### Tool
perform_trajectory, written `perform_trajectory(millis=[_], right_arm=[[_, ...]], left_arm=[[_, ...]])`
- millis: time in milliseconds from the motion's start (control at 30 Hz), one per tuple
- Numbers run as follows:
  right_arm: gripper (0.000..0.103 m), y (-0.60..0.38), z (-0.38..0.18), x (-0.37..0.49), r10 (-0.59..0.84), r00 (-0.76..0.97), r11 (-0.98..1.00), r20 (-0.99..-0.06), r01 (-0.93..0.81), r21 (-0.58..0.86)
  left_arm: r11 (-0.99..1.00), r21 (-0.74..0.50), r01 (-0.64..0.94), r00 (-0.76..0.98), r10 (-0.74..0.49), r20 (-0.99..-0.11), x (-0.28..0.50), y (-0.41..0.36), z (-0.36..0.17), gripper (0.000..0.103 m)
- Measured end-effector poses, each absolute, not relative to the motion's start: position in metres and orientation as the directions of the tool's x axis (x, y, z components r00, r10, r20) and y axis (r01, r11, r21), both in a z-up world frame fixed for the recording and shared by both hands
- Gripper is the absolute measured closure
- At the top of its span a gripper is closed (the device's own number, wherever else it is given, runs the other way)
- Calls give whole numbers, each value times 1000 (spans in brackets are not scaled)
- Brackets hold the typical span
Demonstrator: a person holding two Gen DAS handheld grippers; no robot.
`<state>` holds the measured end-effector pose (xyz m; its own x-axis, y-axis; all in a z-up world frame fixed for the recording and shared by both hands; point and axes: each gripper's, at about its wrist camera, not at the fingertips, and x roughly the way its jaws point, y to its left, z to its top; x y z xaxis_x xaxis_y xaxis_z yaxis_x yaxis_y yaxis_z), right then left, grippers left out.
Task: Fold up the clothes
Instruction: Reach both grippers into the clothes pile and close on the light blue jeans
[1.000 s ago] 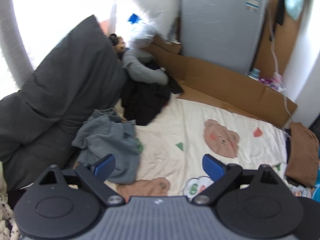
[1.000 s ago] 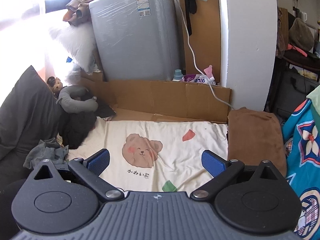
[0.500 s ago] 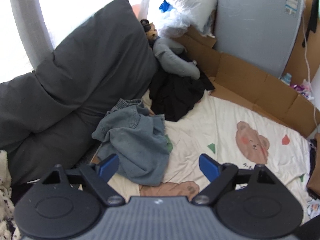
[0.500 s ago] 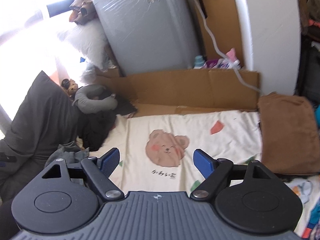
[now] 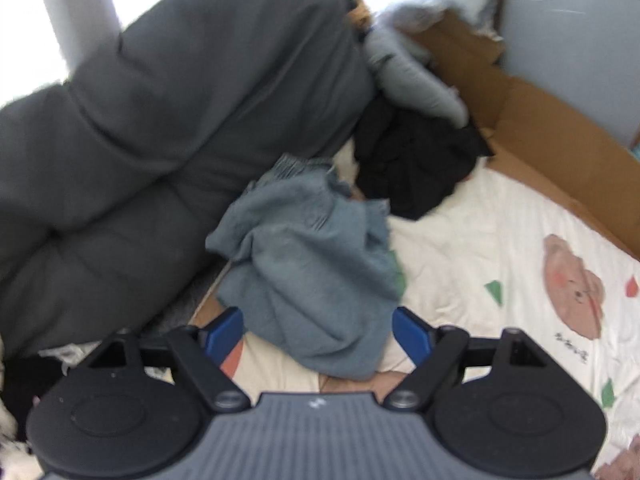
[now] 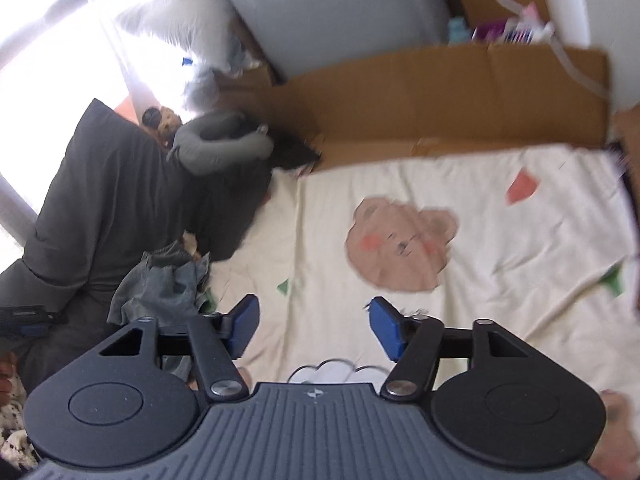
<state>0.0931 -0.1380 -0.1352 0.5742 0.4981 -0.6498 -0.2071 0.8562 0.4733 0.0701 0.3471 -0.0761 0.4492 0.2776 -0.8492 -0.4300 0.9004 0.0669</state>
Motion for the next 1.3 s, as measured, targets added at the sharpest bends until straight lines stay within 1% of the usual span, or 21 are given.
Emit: perform_trajectory(millis=[100,300,533,567,633,667,733,800,900,1000,1100,1167,1200,1300], right_arm=[[43,-116,-164,103,537,535,836,-652,-233,497],[44,-69,-215,113,619,432,785,-656,-316,533],[44,-19,-256,119,677,312,730,-667,-398,555],[44,-12,-263,120,686,298,721,-664,-400,566],[53,4,-275,123,707,263,698,-656,-403,591],[59,13,-281,125,713,244,691,-658,-405,598],[59,29,-291,127,716,223,685,-661,-405,605],[59,43,-298,128,731,203,667,-652,-414,619],[59,62,-307,133,748,180,646,-638,-416,640],[59,83,-317,141,760,174,636,-626,-400,660],[59,111,-331,154,776,149,617,-612,-381,689],[59,131,-339,162,795,125,591,-594,-382,711],[59,142,-342,166,799,109,582,-591,-384,717],[59,168,-354,170,816,57,553,-575,-368,747]], left_arm=[[881,59,-470,426,285,-858,76,366,-109,18],[835,26,-550,395,287,-873,84,401,-176,18],[796,11,-605,367,290,-884,73,424,-236,17],[794,7,-607,369,290,-883,72,428,-241,17],[793,-1,-609,385,294,-875,68,435,-247,17],[794,-10,-608,397,294,-870,67,439,-249,19],[789,-22,-614,414,298,-860,66,446,-250,23],[797,5,-604,413,319,-853,68,449,-252,23],[816,14,-578,431,320,-844,70,451,-256,23],[819,-31,-573,450,283,-847,75,457,-267,25],[809,-86,-581,466,243,-851,78,464,-282,31],[799,-123,-588,474,217,-853,80,469,-291,37],[793,-139,-593,480,209,-852,81,472,-294,39],[786,-171,-594,505,199,-840,86,477,-297,40]])
